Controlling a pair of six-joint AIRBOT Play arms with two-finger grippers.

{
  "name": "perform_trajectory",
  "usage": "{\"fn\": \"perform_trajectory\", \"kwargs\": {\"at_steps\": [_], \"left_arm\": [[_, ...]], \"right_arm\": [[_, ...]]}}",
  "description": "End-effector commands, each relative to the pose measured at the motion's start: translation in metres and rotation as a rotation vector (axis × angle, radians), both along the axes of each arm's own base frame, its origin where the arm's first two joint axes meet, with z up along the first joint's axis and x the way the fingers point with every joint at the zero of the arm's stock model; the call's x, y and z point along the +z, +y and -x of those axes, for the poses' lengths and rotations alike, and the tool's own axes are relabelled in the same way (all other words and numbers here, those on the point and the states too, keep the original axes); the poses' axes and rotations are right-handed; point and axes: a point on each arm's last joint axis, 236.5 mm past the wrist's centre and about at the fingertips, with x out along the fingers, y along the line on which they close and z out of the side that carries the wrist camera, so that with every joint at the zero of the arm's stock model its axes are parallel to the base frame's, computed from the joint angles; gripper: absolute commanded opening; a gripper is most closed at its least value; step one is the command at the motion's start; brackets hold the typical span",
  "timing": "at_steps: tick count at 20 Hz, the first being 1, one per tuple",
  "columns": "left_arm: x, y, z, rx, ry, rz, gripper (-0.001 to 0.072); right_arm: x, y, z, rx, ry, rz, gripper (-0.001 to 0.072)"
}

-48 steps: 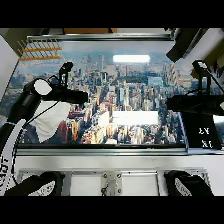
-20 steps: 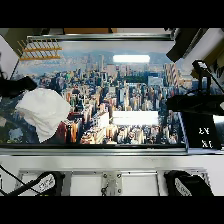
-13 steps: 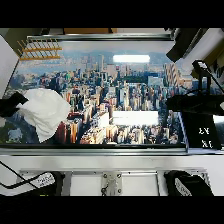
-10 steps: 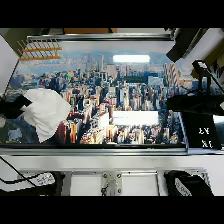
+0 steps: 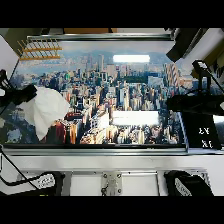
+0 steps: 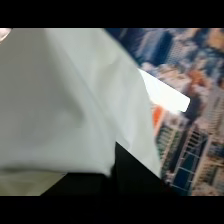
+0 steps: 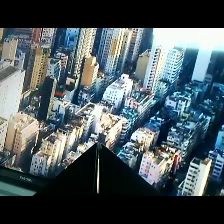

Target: Fold the clothes and pants, and hang the long-sleeved shirts on hangers.

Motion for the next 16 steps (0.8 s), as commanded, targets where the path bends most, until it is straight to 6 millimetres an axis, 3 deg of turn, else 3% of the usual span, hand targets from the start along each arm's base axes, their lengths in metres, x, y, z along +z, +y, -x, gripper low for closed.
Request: {"fn": "perform_trajectory", "kwargs": {"at_steps": [1,4,5,7,10,12,13,14,15,16], "left_arm": [[0.119,-0.088,-0.014,-0.206,-0.206,-0.061,0.0005],[0.206,-0.194,0.006,-0.426,-0.402,-0.082,0.0005],[0.226,-0.23,0.019,-0.504,-0.455,-0.076,0.0006],[0.246,-0.297,0.048,-0.647,-0.521,-0.045,0.0005],[0.235,-0.381,0.09,-0.852,-0.504,0.006,0.0005],[0.206,-0.428,0.108,-0.966,-0.445,0.023,0.0005],[0.19,-0.449,0.113,-1.007,-0.416,0.029,0.0043],[0.176,-0.465,0.113,-1.026,-0.399,0.034,0.0372],[0.163,-0.474,0.109,-1.03,-0.385,0.037,0.0636],[0.148,-0.476,0.101,-1.008,-0.348,0.049,0.0673]], "right_arm": [[-0.001,0.0,0.0,0.0,0.001,0.003,0.0017],[0.0,0.001,0.0,0.0,0.001,-0.002,0.0017],[0.0,0.001,0.0,-0.002,0.003,-0.004,0.0017],[0.001,0.005,0.0,0.001,0.006,-0.028,0.0017],[0.005,0.001,-0.007,0.008,-0.038,0.0,0.0016],[0.008,-0.003,-0.014,-0.007,-0.07,0.01,0.0015],[0.01,-0.003,-0.016,-0.011,-0.082,0.008,0.0015],[0.011,-0.003,-0.017,-0.013,-0.086,0.008,0.0015],[0.011,-0.004,-0.017,-0.014,-0.087,0.01,0.0015],[0.01,-0.005,-0.017,-0.015,-0.087,0.016,0.0015]]}}
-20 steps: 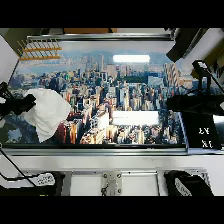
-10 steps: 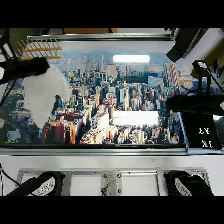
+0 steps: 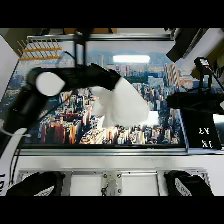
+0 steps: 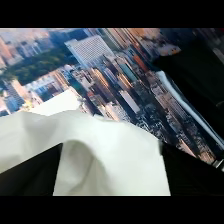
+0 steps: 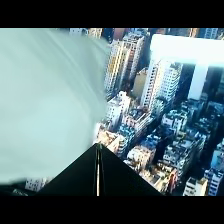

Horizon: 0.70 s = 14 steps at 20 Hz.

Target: Fold the clothes and pants, and hang the long-sleeved shirts on hangers.

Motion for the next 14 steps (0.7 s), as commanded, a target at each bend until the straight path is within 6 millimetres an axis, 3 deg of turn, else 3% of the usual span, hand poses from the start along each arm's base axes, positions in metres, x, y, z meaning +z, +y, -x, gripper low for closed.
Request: {"fn": "perform_trajectory", "kwargs": {"at_steps": [1,3,6,10,12,14], "left_arm": [[-0.046,-0.03,-0.003,-0.012,0.097,-0.022,0.0673],[-0.079,0.001,-0.021,0.059,0.218,-0.068,0.0673],[-0.138,0.069,-0.041,0.174,0.396,-0.152,0.0673],[-0.238,0.164,-0.051,0.426,0.682,-0.157,0.0673],[-0.275,0.177,-0.045,0.459,0.814,-0.118,0.0673],[-0.296,0.165,-0.042,0.411,0.891,-0.071,0.0673]], "right_arm": [[0.002,-0.003,-0.004,-0.007,-0.021,0.011,0.0015],[0.002,-0.003,-0.004,-0.007,-0.02,0.011,0.0015],[0.002,-0.003,-0.004,-0.007,-0.019,0.01,0.0015],[0.002,-0.003,-0.004,-0.008,-0.019,0.009,0.0015],[0.002,-0.002,-0.004,-0.013,-0.016,0.004,0.0015],[0.002,-0.002,-0.004,-0.012,-0.016,0.001,0.0015]]}}
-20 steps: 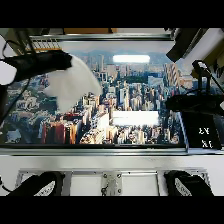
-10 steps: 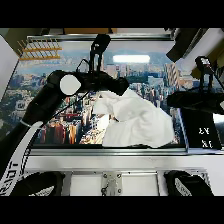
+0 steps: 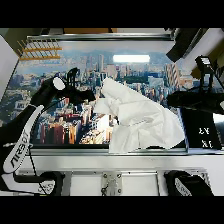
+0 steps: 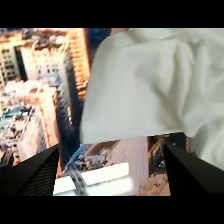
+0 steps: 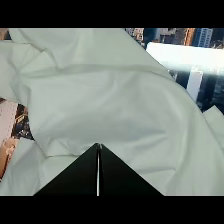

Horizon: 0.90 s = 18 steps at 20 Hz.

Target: Fold the clothes and pants, and hang the long-sleeved shirts on hangers.

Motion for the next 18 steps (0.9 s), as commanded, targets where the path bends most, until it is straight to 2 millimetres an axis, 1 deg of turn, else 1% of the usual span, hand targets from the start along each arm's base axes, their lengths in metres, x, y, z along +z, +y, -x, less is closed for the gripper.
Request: {"fn": "perform_trajectory", "kwargs": {"at_steps": [1,3,6,8,10,11,12,13,14,15,16,17,18], "left_arm": [[-0.047,-0.002,0.012,0.024,0.168,0.104,0.0673],[-0.058,-0.019,0.012,-0.034,0.192,0.095,0.0673],[-0.065,-0.048,0.004,-0.103,0.198,0.095,0.0673],[-0.07,-0.062,0.005,-0.139,0.207,0.094,0.0673],[-0.073,-0.073,0.007,-0.164,0.213,0.091,0.0669],[-0.074,-0.076,0.008,-0.172,0.214,0.09,0.0493],[-0.074,-0.076,0.008,-0.17,0.211,0.09,0.0182],[-0.073,-0.073,0.005,-0.162,0.207,0.092,0.0011],[-0.07,-0.065,0.002,-0.149,0.205,0.095,0.0005],[-0.061,-0.054,-0.005,-0.126,0.191,0.1,0.0005],[-0.049,-0.036,-0.015,-0.097,0.159,0.092,0.0005],[-0.036,-0.01,-0.025,-0.072,0.114,0.057,0.0005],[-0.019,0.022,-0.035,-0.042,0.064,0.005,0.0005]], "right_arm": [[0.0,0.001,0.0,-0.004,0.003,-0.008,0.0015],[0.0,0.001,0.0,-0.004,0.003,-0.008,0.0015],[0.0,0.001,0.0,-0.004,0.004,-0.008,0.0015],[0.0,0.001,0.0,-0.004,0.003,-0.008,0.0015],[0.0,0.001,0.0,-0.004,0.003,-0.008,0.0015],[0.0,0.001,0.0,-0.004,0.003,-0.008,0.0015],[0.0,0.001,0.0,-0.004,0.003,-0.008,0.0015],[0.0,0.001,0.0,-0.004,0.004,-0.008,0.0015],[0.0,0.001,0.0,-0.013,0.007,-0.014,0.0014],[-0.001,0.0,0.0,-0.03,0.015,-0.022,0.0014],[-0.003,-0.005,0.001,-0.058,0.029,-0.021,0.0014],[-0.007,-0.01,0.002,-0.088,0.049,-0.016,0.0013],[-0.012,-0.014,0.004,-0.103,0.066,-0.002,0.0014]]}}
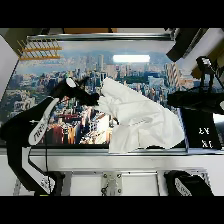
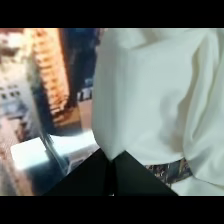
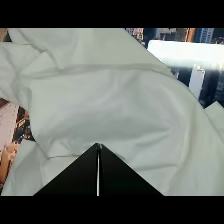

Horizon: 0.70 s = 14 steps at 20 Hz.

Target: Fold the clothes and pants, and hang the long-sleeved shirts on hangers.

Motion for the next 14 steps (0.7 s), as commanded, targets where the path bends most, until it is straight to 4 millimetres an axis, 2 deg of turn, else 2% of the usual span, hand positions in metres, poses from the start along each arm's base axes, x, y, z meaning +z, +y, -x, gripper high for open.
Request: {"fn": "perform_trajectory", "kwargs": {"at_steps": [1,4,5,7,8,9,10,11,13,14], "left_arm": [[0.043,0.09,-0.025,0.082,-0.127,-0.135,0.0005],[0.088,0.194,-0.024,0.198,-0.206,-0.289,0.0005],[0.102,0.222,-0.019,0.244,-0.217,-0.317,0.0006],[0.12,0.264,-0.001,0.329,-0.199,-0.328,0.0005],[0.124,0.277,0.007,0.361,-0.195,-0.332,0.0006],[0.125,0.289,0.016,0.395,-0.192,-0.335,0.0005],[0.121,0.294,0.024,0.417,-0.185,-0.336,0.0005],[0.112,0.296,0.033,0.43,-0.17,-0.336,0.0005],[0.092,0.291,0.049,0.42,-0.126,-0.332,0.0005],[0.082,0.286,0.055,0.398,-0.107,-0.327,0.0005]], "right_arm": [[-0.016,-0.014,0.005,-0.057,0.058,0.031,0.0014],[-0.049,-0.024,0.015,-0.101,0.139,0.041,0.0016],[-0.064,-0.03,0.019,-0.142,0.178,0.026,0.0017],[-0.097,-0.047,0.03,-0.264,0.265,-0.019,0.0032],[-0.116,-0.056,0.038,-0.334,0.313,-0.043,0.0252],[-0.134,-0.063,0.046,-0.387,0.361,-0.059,0.0547],[-0.153,-0.069,0.054,-0.423,0.41,-0.066,0.0659],[-0.172,-0.074,0.062,-0.458,0.456,-0.078,0.0652],[-0.204,-0.067,0.068,-0.501,0.519,-0.141,0.0495],[-0.217,-0.059,0.066,-0.498,0.533,-0.179,0.0502]]}}
